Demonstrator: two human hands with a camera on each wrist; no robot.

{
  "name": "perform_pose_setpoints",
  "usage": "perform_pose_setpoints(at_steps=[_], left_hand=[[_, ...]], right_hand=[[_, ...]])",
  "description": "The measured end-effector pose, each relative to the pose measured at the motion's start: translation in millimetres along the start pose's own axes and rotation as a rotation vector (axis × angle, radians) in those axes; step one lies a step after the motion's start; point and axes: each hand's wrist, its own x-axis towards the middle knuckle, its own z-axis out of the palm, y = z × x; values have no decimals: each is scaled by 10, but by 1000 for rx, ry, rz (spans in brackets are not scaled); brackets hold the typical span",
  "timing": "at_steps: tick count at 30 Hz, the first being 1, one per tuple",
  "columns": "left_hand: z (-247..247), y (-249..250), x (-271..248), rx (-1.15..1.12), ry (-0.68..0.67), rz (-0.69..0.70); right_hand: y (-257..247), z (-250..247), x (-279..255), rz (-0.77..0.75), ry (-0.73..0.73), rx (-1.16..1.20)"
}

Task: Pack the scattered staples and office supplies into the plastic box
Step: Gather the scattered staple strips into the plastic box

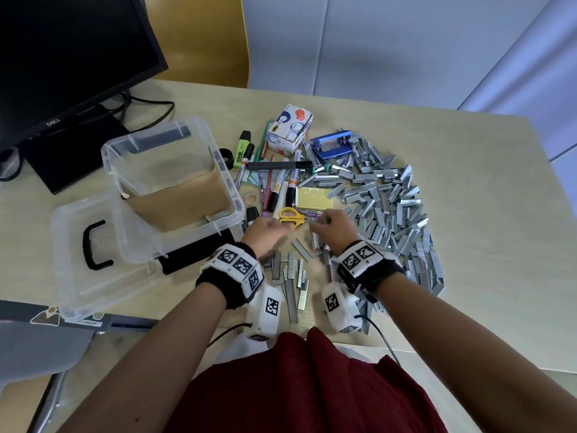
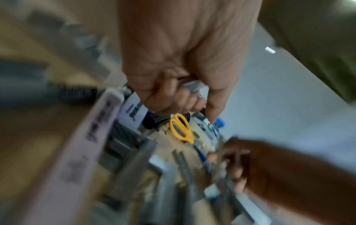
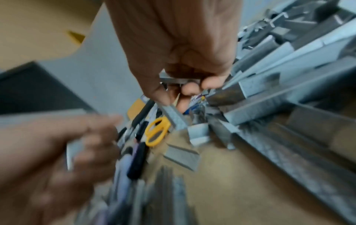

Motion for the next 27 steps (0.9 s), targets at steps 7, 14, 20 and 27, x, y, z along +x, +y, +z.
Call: perform_pose_setpoints(at_steps=[7, 14, 20, 27], left_hand=[[208, -62, 14, 1012, -164, 312], [315, 10, 46, 1247, -150, 457], [331, 6, 102, 1181, -125, 324], [149, -15, 107, 477, 43, 111]], right_hand=[[-9, -299, -20, 265, -140, 879], [1, -413, -117, 439, -291, 1080], [-39, -352, -97, 183, -228, 394], [-101, -179, -226, -251, -263, -455]])
